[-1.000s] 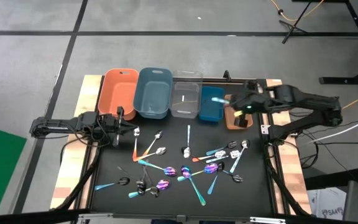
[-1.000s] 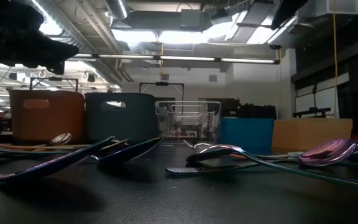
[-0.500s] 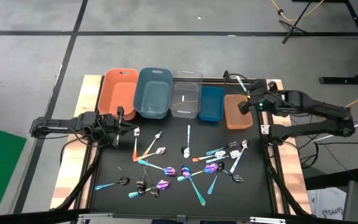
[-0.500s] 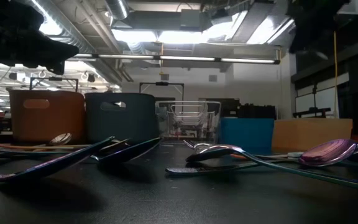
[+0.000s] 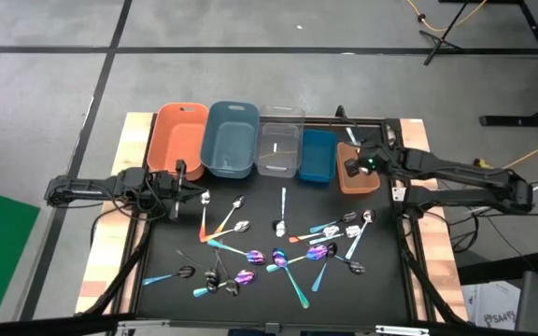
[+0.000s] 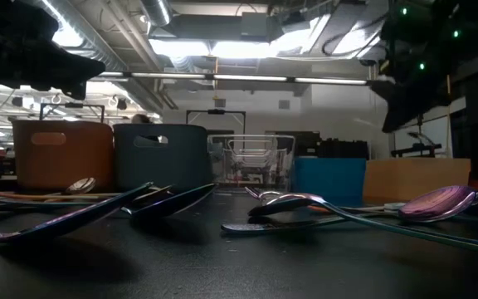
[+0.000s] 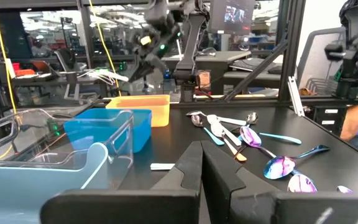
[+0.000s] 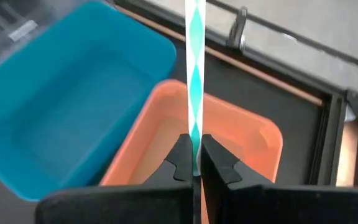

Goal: Sort silverware by color (type)
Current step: Put the white and blue spoon into the right orange bin

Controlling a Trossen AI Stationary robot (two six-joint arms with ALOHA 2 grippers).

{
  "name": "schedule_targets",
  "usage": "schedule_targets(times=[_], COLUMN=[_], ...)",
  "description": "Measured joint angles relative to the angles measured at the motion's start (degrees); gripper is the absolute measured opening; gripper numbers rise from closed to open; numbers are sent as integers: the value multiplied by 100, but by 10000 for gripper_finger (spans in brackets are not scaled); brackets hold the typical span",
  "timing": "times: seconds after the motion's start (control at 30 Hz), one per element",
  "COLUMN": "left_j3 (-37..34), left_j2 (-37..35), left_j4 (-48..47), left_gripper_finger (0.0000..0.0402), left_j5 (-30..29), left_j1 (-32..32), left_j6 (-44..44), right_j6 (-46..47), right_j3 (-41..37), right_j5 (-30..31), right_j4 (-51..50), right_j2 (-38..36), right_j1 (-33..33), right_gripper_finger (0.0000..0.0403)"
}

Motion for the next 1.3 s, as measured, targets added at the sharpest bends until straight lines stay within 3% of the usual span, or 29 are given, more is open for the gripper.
schedule_targets(times=[0.33, 1.3], left_j3=[0, 0], left_j2=[1, -1], left_j4=[0, -2], left_gripper_finger=[0, 0], left_j5=[1, 1], left_j1=[1, -1], left_j6=[-2, -2], right_j6=[1, -4], right_j3=[-859, -1590], right_j5=[-240, -426], right_j4=[1012, 1558], right_j2=[2, 2], right_j1=[-188, -186], right_gripper_finger=[0, 16])
